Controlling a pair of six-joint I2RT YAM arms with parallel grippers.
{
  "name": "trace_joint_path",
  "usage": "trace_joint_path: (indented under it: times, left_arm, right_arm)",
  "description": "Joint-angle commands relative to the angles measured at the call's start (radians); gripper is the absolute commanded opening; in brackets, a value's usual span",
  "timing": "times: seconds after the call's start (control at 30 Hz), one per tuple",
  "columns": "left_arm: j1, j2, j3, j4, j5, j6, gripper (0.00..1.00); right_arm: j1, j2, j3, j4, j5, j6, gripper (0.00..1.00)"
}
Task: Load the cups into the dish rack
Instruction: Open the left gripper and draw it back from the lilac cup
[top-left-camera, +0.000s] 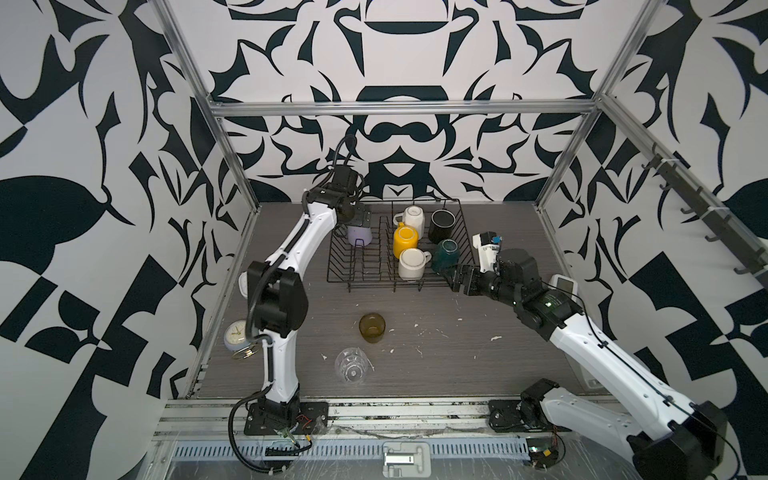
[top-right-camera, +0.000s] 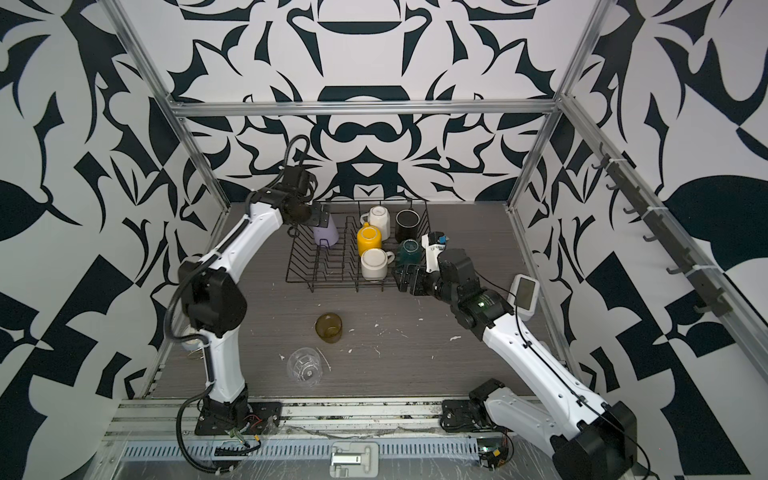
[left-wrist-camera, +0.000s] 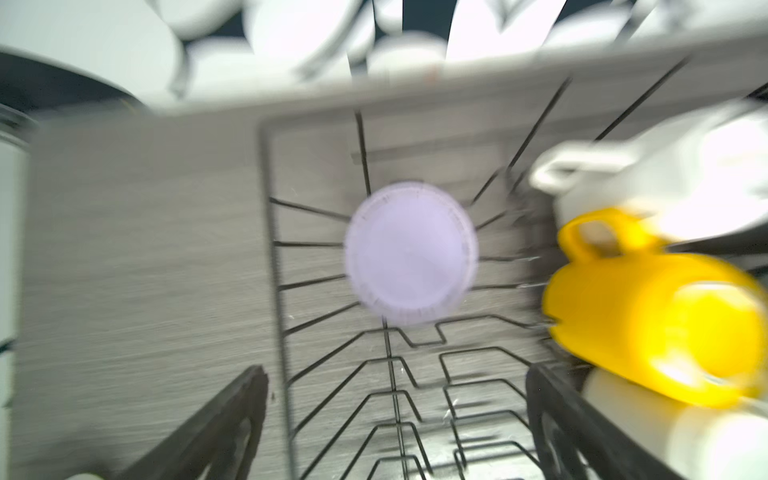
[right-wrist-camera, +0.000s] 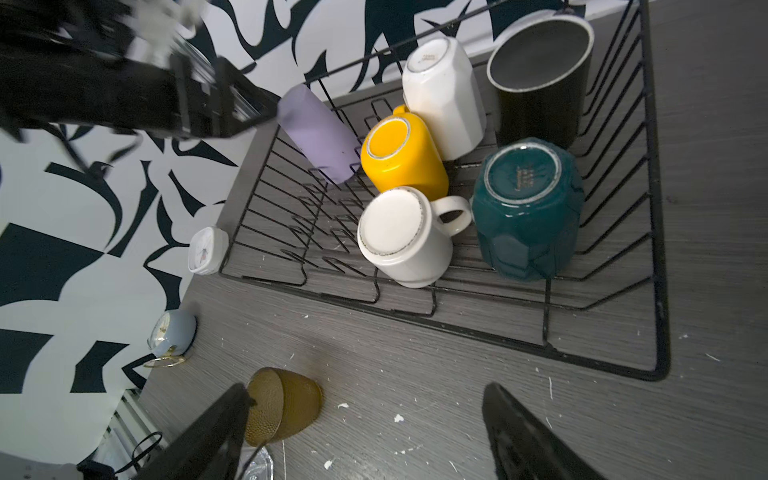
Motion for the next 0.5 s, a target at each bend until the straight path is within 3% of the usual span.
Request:
trace_joint_path:
  times: [0.0, 0.27, 0.47]
  left_arm:
    - [-0.001, -0.160, -0.104, 0.150, -0.016, -0.021, 0.99]
    - [0.019, -0.602, -0.544, 0.473, -0.032, -0.024, 0.99]
    - [0.101, -0.829, -0.776, 0.559, 0.024, -0.033, 0.99]
  right_arm:
    - [0.001, 0.019, 0.060, -0.024, 0.025, -0.028, 0.89]
    - [0.035, 0.074, 0.093, -0.079, 0.029, -0.047, 0.88]
    - [0.165, 0.126, 0.143, -0.123, 0.123, -0.079, 0.87]
